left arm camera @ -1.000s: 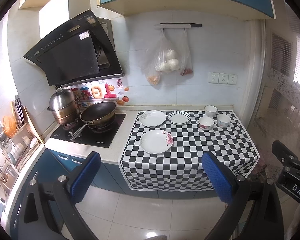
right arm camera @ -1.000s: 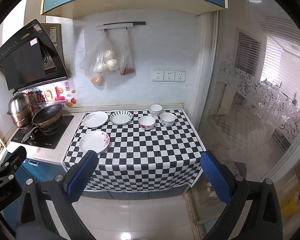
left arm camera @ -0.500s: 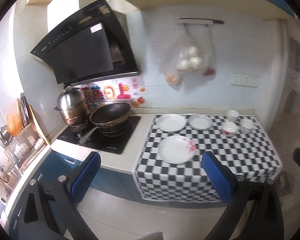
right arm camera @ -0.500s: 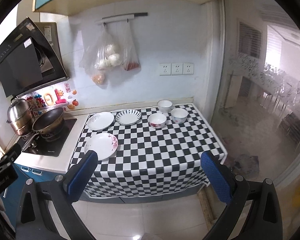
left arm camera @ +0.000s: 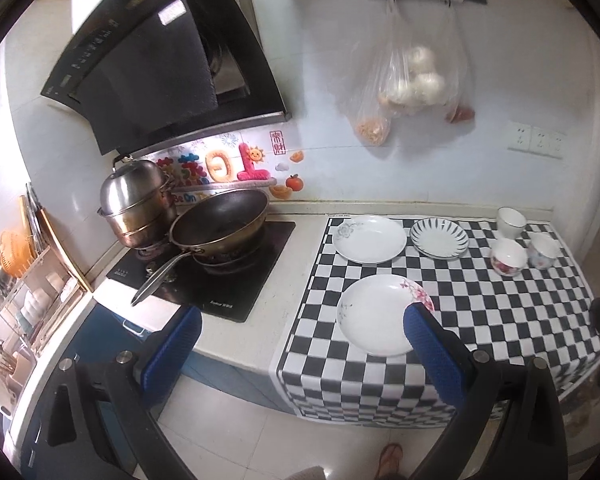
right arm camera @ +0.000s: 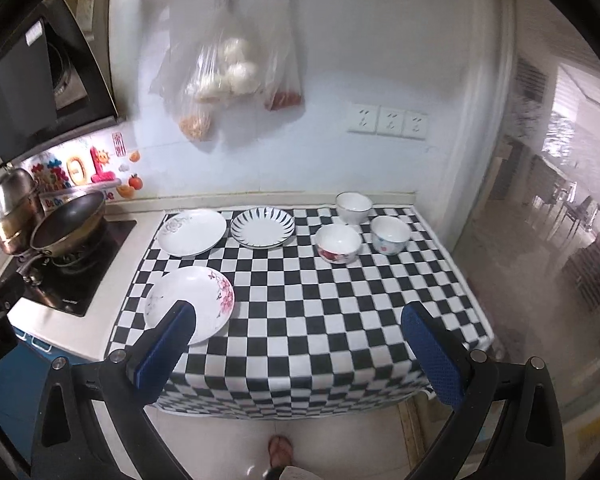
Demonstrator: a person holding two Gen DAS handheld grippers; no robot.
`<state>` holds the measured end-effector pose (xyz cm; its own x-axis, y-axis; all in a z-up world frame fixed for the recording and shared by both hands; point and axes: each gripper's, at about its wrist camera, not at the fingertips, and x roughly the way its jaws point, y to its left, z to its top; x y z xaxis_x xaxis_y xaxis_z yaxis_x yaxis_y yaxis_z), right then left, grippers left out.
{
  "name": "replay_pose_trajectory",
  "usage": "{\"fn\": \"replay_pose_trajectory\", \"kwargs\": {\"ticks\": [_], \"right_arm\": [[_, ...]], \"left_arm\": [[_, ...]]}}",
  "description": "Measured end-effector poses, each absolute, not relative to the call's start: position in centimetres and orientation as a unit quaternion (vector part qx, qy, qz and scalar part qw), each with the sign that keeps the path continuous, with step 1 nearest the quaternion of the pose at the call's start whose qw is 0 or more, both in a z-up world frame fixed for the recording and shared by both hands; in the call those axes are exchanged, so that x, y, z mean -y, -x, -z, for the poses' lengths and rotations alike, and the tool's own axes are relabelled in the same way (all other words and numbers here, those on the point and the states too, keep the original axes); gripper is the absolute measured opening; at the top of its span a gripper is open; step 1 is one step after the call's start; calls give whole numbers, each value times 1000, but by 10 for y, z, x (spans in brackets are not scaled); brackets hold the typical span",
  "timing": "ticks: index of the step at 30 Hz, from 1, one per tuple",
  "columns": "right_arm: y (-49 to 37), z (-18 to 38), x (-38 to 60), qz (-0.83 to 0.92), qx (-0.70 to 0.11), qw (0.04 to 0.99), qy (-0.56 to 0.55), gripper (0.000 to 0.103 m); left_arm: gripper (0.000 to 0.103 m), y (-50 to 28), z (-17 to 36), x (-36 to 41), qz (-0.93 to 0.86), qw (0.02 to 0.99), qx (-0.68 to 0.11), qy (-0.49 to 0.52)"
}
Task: Organize plates and bowls
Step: 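Move both grippers to the pink-flower plate and close on its rim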
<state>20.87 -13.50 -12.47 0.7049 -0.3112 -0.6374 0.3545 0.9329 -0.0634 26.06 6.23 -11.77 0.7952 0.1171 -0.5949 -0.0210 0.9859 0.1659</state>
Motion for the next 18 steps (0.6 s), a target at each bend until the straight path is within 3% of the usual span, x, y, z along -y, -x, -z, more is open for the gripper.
{"fn": "replay_pose_trajectory", "kwargs": {"ticks": [12, 18], "right_arm": [[-406, 223, 175, 107, -444, 888, -46, 103], [-483, 284, 183, 68, -505, 859, -44, 103]], "left_arm": [[103, -411, 169, -24, -62, 919, -380, -91], [102, -479, 222, -26, -40, 886, -456, -73]]}}
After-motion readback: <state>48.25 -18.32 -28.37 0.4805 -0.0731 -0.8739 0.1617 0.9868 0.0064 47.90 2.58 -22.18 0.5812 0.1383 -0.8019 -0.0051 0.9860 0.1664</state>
